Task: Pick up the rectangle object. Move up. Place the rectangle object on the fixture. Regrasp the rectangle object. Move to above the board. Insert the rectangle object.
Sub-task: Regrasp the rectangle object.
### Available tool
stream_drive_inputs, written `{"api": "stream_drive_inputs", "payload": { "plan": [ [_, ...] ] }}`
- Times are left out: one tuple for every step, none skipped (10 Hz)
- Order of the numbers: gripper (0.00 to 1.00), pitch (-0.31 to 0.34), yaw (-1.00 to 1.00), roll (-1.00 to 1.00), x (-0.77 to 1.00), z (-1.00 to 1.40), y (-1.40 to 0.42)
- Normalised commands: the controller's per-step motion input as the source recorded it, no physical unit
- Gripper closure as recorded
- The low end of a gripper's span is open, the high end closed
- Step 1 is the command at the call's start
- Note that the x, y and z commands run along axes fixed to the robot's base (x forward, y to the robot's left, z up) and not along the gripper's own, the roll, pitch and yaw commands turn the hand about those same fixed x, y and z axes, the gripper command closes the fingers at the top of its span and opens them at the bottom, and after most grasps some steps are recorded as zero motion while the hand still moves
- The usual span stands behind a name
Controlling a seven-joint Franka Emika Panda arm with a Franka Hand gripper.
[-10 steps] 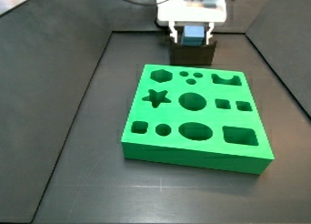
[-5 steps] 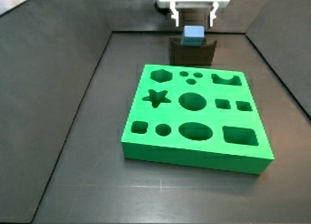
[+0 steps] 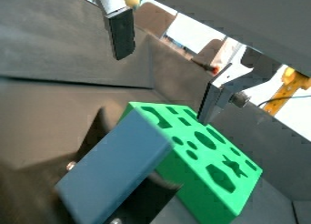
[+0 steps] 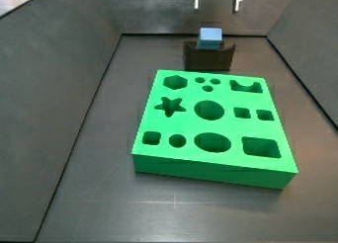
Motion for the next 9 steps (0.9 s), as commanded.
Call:
{"api": "stream_drive_inputs", "payload": {
  "plan": [
    [0.00, 0.053, 0.03, 1.00, -0.13, 0.84, -0.86],
    [0.00, 0.051, 0.03, 1.00, -0.10, 0.63, -0.70],
    [0.00, 0.048, 0.03, 1.00, -0.07, 0.34, -0.47],
    [0.00, 0.047, 0.03, 1.00, -0.06, 0.18, -0.33],
    [0.00, 0.043, 0.03, 1.00, -0.03, 0.03, -0.10],
    [0.00, 0.044, 0.03, 1.00, -0.03, 0.05, -0.03],
    [0.00, 0.040, 0.03, 1.00, -0.03, 0.03, -0.04],
    [0.00, 0.037, 0.03, 1.00, -0.03, 0.02, -0.04],
    [0.00, 0.029, 0.03, 1.00, -0.03, 0.01, -0.03]
  ]
}}
